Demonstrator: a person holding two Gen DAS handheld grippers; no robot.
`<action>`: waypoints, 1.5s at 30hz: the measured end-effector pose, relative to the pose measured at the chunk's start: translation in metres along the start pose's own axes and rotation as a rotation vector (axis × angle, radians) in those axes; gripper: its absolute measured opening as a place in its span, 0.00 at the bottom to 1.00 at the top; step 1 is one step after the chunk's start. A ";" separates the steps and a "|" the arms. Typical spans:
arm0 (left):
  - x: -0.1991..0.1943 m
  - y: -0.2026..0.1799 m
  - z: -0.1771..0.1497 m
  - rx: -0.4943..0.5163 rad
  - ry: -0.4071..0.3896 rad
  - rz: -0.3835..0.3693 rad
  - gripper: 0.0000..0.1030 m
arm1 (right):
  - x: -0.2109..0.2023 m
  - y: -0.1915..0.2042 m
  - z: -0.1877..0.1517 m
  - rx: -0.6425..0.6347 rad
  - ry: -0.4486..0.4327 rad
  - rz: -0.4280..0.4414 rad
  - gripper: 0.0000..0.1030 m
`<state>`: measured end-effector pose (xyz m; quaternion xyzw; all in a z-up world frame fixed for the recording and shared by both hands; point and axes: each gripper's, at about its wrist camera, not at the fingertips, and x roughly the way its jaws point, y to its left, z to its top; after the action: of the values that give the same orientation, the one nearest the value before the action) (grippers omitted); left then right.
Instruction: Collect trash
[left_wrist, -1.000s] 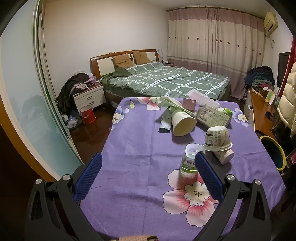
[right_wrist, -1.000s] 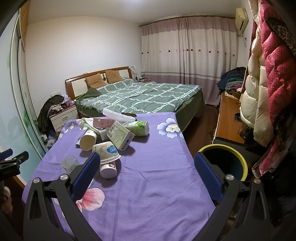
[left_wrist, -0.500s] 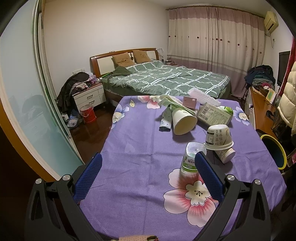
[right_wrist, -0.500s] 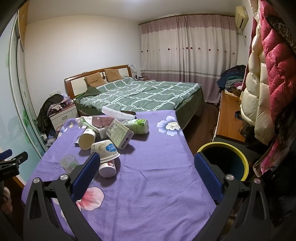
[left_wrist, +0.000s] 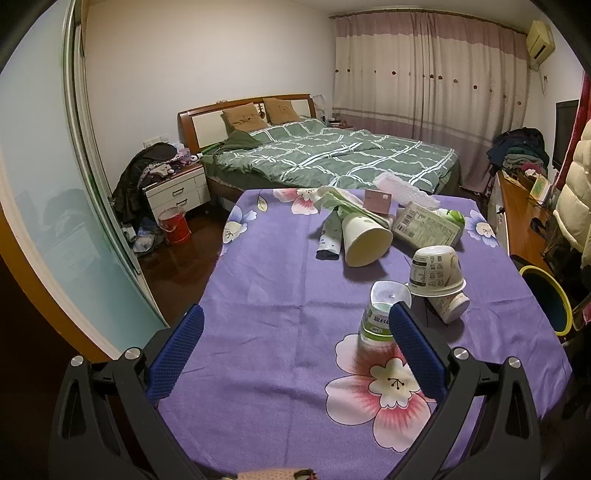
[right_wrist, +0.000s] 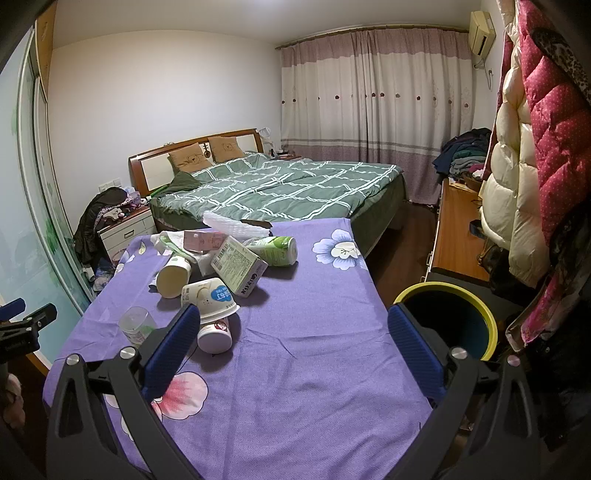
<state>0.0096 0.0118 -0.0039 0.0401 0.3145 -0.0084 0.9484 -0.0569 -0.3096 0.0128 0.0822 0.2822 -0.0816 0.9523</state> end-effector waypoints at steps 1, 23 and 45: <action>0.000 0.000 0.000 0.000 0.000 0.000 0.96 | 0.000 0.000 0.000 0.000 0.000 0.000 0.94; 0.014 0.004 0.005 0.005 -0.008 -0.025 0.96 | 0.016 0.007 0.000 -0.013 0.019 0.015 0.94; 0.113 -0.011 0.063 0.028 0.004 -0.023 0.96 | 0.210 0.073 0.076 -0.168 0.114 0.143 0.94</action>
<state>0.1368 -0.0036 -0.0220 0.0496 0.3166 -0.0234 0.9470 0.1711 -0.2768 -0.0316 0.0268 0.3351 0.0152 0.9417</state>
